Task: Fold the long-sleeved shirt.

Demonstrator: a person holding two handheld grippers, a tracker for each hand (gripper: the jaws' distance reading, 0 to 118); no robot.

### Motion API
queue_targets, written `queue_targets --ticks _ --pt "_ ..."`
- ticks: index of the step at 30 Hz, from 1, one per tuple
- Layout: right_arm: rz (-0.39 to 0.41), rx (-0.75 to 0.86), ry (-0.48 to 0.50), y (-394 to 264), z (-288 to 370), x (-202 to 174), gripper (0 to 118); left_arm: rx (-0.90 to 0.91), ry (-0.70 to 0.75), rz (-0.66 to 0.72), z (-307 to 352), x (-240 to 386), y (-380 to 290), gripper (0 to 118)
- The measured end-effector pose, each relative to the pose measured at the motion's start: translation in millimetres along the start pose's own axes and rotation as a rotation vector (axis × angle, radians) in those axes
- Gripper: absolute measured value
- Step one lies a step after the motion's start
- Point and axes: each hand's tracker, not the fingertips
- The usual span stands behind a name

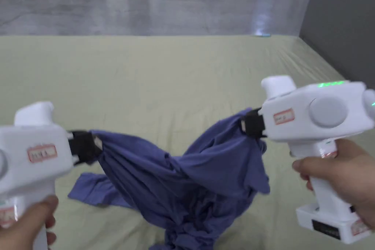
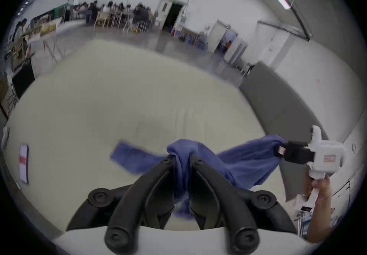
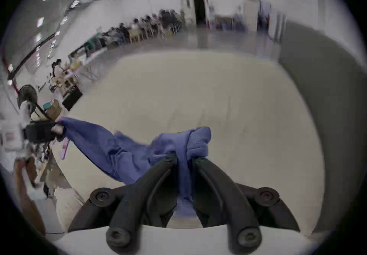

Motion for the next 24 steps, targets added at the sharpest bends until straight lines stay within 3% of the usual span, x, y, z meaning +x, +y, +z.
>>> queue_targets --ticks 3,6,8,13,16,19,21,24 --pt "0.056 0.120 -0.011 63.2 49.7 -13.3 15 0.143 0.000 -0.027 31.7 15.0 66.4 9" --pt "0.137 0.223 -0.105 120.7 90.2 -34.6 14 0.275 0.047 -0.031 55.7 22.0 131.7 9" --pt "0.136 0.262 -0.140 157.4 104.9 -38.9 14 0.341 0.060 -0.025 67.6 24.0 170.2 9" --pt "0.113 0.292 -0.226 246.0 121.0 -38.0 14 0.403 0.166 -0.007 72.8 26.1 256.9 9" --pt "0.035 0.283 -0.227 295.9 119.3 -24.7 14 0.406 0.124 0.056 70.4 26.3 301.2 9" --pt "0.031 0.290 -0.242 337.8 117.6 -17.8 14 0.419 0.154 0.026 64.4 39.8 339.7 9" --pt "-0.017 0.309 -0.276 359.6 117.0 -7.8 14 0.421 0.156 0.015 58.3 45.8 362.4 9" --pt "-0.065 0.319 -0.250 380.7 114.2 10.1 14 0.426 0.140 0.039 48.6 51.8 384.7 9"
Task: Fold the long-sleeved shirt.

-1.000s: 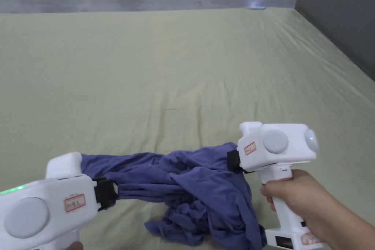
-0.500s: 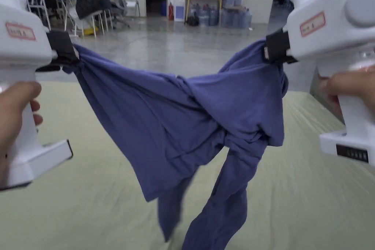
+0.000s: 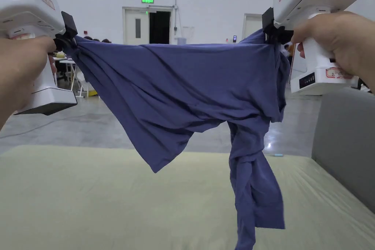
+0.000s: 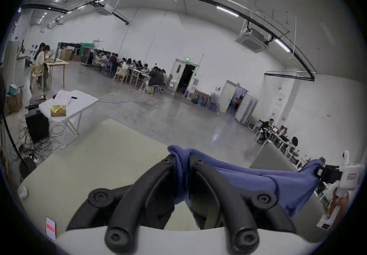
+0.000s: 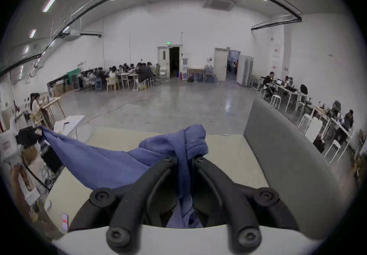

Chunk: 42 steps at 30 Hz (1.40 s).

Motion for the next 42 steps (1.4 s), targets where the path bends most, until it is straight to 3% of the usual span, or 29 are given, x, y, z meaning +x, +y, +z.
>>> queue_targets --ticks 6,11,15,18,21,22,28,33,36,42 --pt "-0.042 -0.003 -0.025 1.9 -37.0 23.9 14 0.028 -0.006 -0.123 -40.9 23.5 -0.2 9" --pt "-0.041 -0.072 0.019 -54.0 -84.0 36.5 14 -0.046 0.011 -0.174 -77.3 19.5 -52.6 9" --pt "-0.021 -0.183 0.052 -144.8 -127.6 37.4 14 -0.208 0.087 -0.306 -108.4 0.0 -135.3 9" --pt "-0.064 -0.279 0.098 -236.9 -152.3 37.8 14 -0.339 0.059 -0.304 -117.2 -28.1 -214.1 9" --pt "-0.011 -0.404 0.073 -346.2 -162.4 32.0 15 -0.475 -0.007 -0.317 -105.5 -68.0 -303.8 9" --pt "-0.005 -0.426 0.067 -374.0 -159.8 31.5 15 -0.513 -0.010 -0.327 -97.8 -82.5 -331.3 9" --pt "-0.165 -0.579 0.144 -527.8 -106.0 48.1 14 -0.698 0.042 -0.172 -28.7 -169.0 -448.4 9" --pt "-0.173 -0.600 0.204 -587.6 -36.8 47.9 14 -0.757 0.007 -0.173 48.9 -205.5 -502.2 9" --pt "-0.259 -0.646 0.180 -615.8 -4.6 51.9 14 -0.832 0.048 -0.096 77.0 -225.2 -525.5 9" --pt "-0.299 -0.753 0.146 -671.0 16.8 53.7 14 -0.945 0.090 -0.072 107.7 -242.3 -566.4 9"
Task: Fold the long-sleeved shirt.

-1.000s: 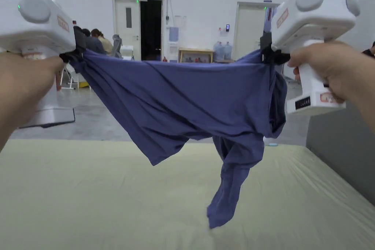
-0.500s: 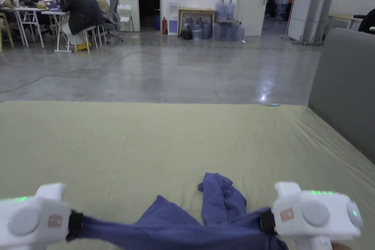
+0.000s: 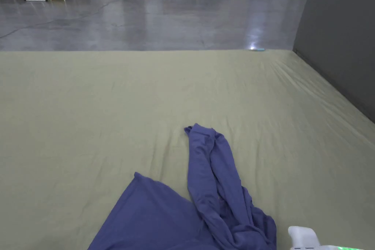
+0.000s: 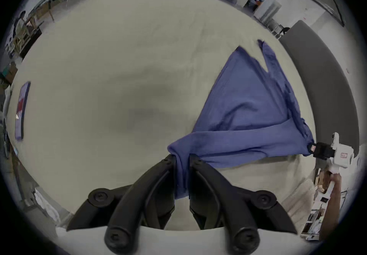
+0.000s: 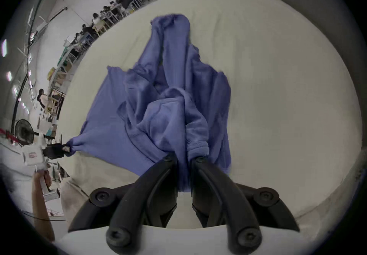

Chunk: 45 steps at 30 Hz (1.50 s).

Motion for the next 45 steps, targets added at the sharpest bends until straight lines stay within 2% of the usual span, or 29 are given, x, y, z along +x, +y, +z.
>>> queue_targets --ticks 2,10,11,12,13,14,15,16,20,21,22,23,24,25,26,29,31,32,33,34,36,38,39,43,44,45 --pt "-0.022 -0.030 -0.022 -9.6 -10.8 3.8 14 -0.041 0.024 0.004 -10.2 -2.4 -5.3 9" --pt "-0.156 -0.085 0.020 -3.8 -30.2 17.4 15 -0.068 0.057 0.025 -24.2 6.2 0.3 9" --pt "-0.159 -0.092 0.017 0.4 -25.1 17.6 21 -0.072 0.064 0.014 -18.3 9.2 0.5 9" --pt "-0.161 -0.097 0.007 4.5 -13.9 16.0 53 -0.056 0.076 0.014 -6.8 13.5 0.1 26" --pt "-0.149 -0.061 -0.052 6.2 2.1 12.6 98 -0.001 0.109 0.006 8.2 18.1 -1.3 76" --pt "-0.135 -0.019 -0.080 6.0 17.1 9.6 118 0.033 0.110 -0.012 20.3 21.5 -4.3 118" --pt "-0.110 0.142 -0.043 -0.4 41.3 3.1 115 0.205 0.005 0.014 44.2 28.3 -17.7 118" --pt "-0.078 0.164 -0.019 -4.5 56.9 -1.7 116 0.168 0.012 -0.049 57.7 34.7 -23.7 118" --pt "-0.071 0.162 0.027 -30.5 96.6 -20.6 118 0.126 -0.077 -0.011 64.0 45.8 -50.0 118" --pt "-0.057 0.155 0.036 -42.6 94.6 -26.7 116 0.052 -0.079 -0.016 56.5 51.6 -59.6 118" --pt "-0.020 0.134 0.032 -52.4 84.2 -30.8 101 -0.028 -0.065 -0.022 47.2 57.7 -70.1 116" --pt "0.035 0.107 -0.005 -61.7 77.7 -39.7 60 -0.062 -0.049 -0.032 36.1 61.8 -79.7 91" --pt "0.093 0.089 -0.051 -72.9 69.5 -49.5 3 -0.077 -0.029 -0.078 28.4 70.4 -88.9 10" --pt "0.137 0.048 -0.083 -82.0 57.5 -57.2 3 -0.094 0.005 -0.113 19.9 78.4 -95.5 0" --pt "0.147 0.028 -0.073 -88.5 51.8 -59.9 3 -0.086 0.036 -0.120 16.7 83.1 -98.4 0" --pt "0.111 -0.051 0.059 -93.8 43.1 -64.5 3 -0.131 -0.119 -0.099 15.2 103.0 -75.6 0" --pt "0.121 -0.046 0.063 -93.0 39.7 -70.4 3 -0.060 -0.121 -0.133 11.1 114.4 -37.6 2" --pt "0.135 -0.046 0.066 -92.2 39.6 -74.0 3 -0.009 -0.045 -0.190 9.7 121.0 -11.5 29" --pt "0.156 -0.044 0.066 -91.5 39.4 -77.9 3 0.038 -0.023 -0.226 4.5 131.4 17.1 104" --pt "0.177 -0.041 0.062 -92.5 38.3 -82.6 3 0.077 0.003 -0.244 -5.7 142.2 47.0 118" --pt "0.183 -0.043 0.061 -92.7 37.5 -86.7 3 0.124 0.015 -0.274 -22.7 157.8 97.2 118" --pt "0.167 -0.057 0.074 -93.9 35.9 -86.2 3 0.093 0.011 -0.246 -43.6 181.8 147.1 118" --pt "0.156 -0.074 0.087 -95.9 35.2 -85.8 3 0.053 0.032 -0.251 -77.2 183.9 164.1 118" --pt "0.140 -0.103 0.072 -106.2 33.5 -77.8 3 -0.042 0.132 -0.270 -132.4 205.6 187.7 118" --pt "0.138 -0.108 0.066 -107.2 33.9 -75.8 3 -0.065 0.147 -0.274 -140.2 209.7 186.5 112" --pt "0.135 -0.112 0.061 -107.7 34.8 -73.3 3 -0.119 0.132 -0.296 -147.4 214.2 184.3 99"
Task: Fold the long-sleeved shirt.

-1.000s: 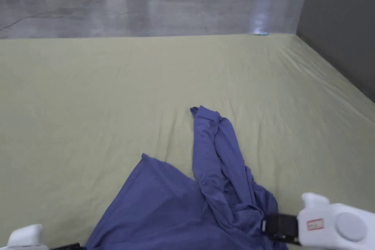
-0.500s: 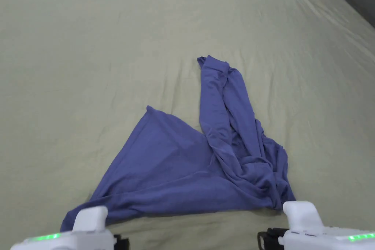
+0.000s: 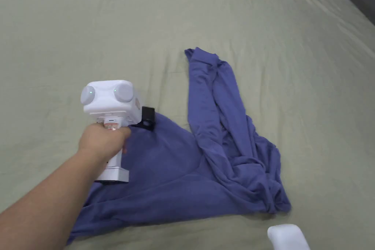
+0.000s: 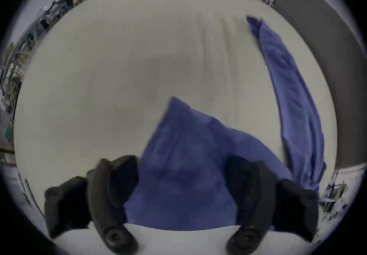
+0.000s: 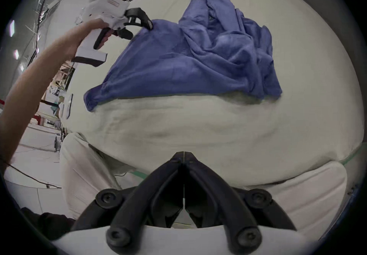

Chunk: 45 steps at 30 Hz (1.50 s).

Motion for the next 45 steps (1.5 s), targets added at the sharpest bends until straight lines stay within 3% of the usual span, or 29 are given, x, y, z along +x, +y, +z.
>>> queue_targets --ticks 2,3,4,5,10,11,12,13,14,15,17,18,19,20,22,23,24,27,32,38,45 --pt "0.001 0.000 -0.021 2.6 1.5 4.6 3 0.041 0.060 -0.133 -1.9 2.6 -0.7 97" --pt "0.009 0.004 -0.039 6.8 2.7 6.7 3 0.047 0.045 -0.151 6.1 4.3 -0.3 78" --pt "0.019 0.015 -0.060 12.6 4.1 8.9 3 0.052 0.042 -0.164 13.6 5.8 -1.1 44" --pt "0.023 0.031 -0.075 20.0 4.4 12.6 3 0.078 0.046 -0.188 22.0 6.3 -2.3 1" --pt "0.007 0.157 -0.086 86.4 7.5 23.4 7 0.135 -0.042 -0.170 50.4 8.7 -16.2 1" --pt "0.005 0.185 -0.071 101.6 6.6 22.1 34 0.139 -0.047 -0.158 52.6 6.6 -15.9 1" --pt "0.010 0.207 -0.068 120.1 3.7 18.8 100 0.139 -0.052 -0.145 54.4 4.2 -16.0 1" --pt "0.023 0.189 -0.067 139.8 -6.8 16.6 118 0.140 -0.055 -0.136 55.2 4.0 -17.0 1" --pt "0.040 0.159 -0.066 156.3 -20.7 13.3 114 0.139 -0.055 -0.133 55.5 4.0 -18.0 2" --pt "0.059 0.249 -0.040 170.5 -21.8 6.6 116 0.135 -0.051 -0.129 54.7 2.9 -17.9 1" --pt "0.082 0.136 -0.122 194.1 -58.4 0.7 116 0.127 -0.050 -0.118 54.2 -0.5 -18.7 2" --pt "0.096 0.098 -0.161 202.5 -73.2 -3.8 110 0.124 -0.051 -0.110 54.5 -0.1 -20.2 1" --pt "0.121 0.075 -0.170 205.9 -86.4 -7.4 98 0.127 -0.049 -0.103 54.8 -1.8 -20.4 1" --pt "0.170 0.050 -0.162 204.3 -101.9 -9.7 69 0.126 -0.052 -0.092 55.1 -3.9 -20.6 1" --pt "0.223 -0.043 -0.253 197.9 -119.1 -12.4 38 0.127 -0.058 -0.072 57.0 -6.5 -21.9 1" --pt "0.226 -0.063 -0.277 194.7 -119.2 -11.7 24 0.127 -0.060 -0.064 58.7 -8.7 -22.4 1" --pt "0.197 0.018 -0.214 188.0 -104.9 -8.4 8 0.131 -0.061 -0.052 61.2 -12.0 -22.8 2" --pt "0.183 0.070 -0.123 177.2 -58.3 0.3 7 0.151 -0.084 -0.012 74.7 -23.6 -25.1 2" --pt "0.164 0.279 -0.096 178.5 67.0 18.4 7 0.262 -0.146 0.088 135.3 -59.4 -27.0 2" --pt "0.169 0.520 -0.204 207.3 209.9 26.4 7 0.502 -0.245 0.244 257.3 -120.5 -14.4 1" --pt "0.185 0.734 -0.269 312.2 320.6 2.8 7 0.743 -0.205 0.249 401.5 -144.8 38.1 1"
